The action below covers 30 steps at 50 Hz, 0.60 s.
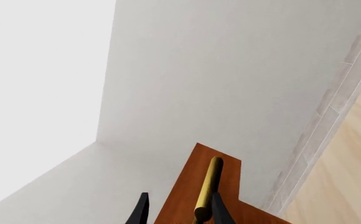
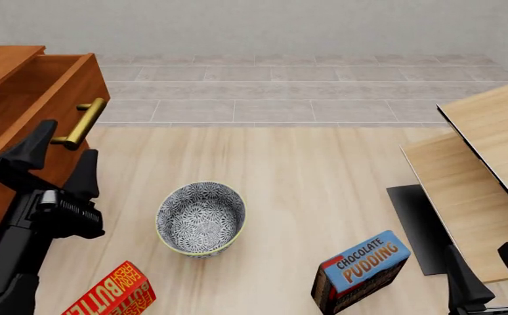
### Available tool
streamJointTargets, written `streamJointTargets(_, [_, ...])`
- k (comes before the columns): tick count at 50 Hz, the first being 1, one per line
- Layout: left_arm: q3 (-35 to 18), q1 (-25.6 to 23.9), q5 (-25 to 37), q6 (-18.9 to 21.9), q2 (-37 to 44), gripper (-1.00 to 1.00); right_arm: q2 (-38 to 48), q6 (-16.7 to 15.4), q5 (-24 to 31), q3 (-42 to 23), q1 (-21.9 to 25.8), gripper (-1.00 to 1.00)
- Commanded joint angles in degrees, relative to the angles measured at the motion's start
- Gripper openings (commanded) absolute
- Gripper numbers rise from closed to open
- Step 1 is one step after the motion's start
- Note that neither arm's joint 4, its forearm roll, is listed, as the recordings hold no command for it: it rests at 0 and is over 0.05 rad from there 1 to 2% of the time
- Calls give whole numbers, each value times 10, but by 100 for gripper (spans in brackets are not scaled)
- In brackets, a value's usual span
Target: Close the top drawer of the cabinet.
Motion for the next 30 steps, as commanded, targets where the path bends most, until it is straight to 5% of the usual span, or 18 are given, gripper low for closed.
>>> streamJointTargets(1, [12, 7, 0, 8, 4, 100, 0, 0, 1, 0, 0, 100])
streamJointTargets(30, [16, 36, 0, 10, 37, 100, 0, 1, 1, 0, 1, 100])
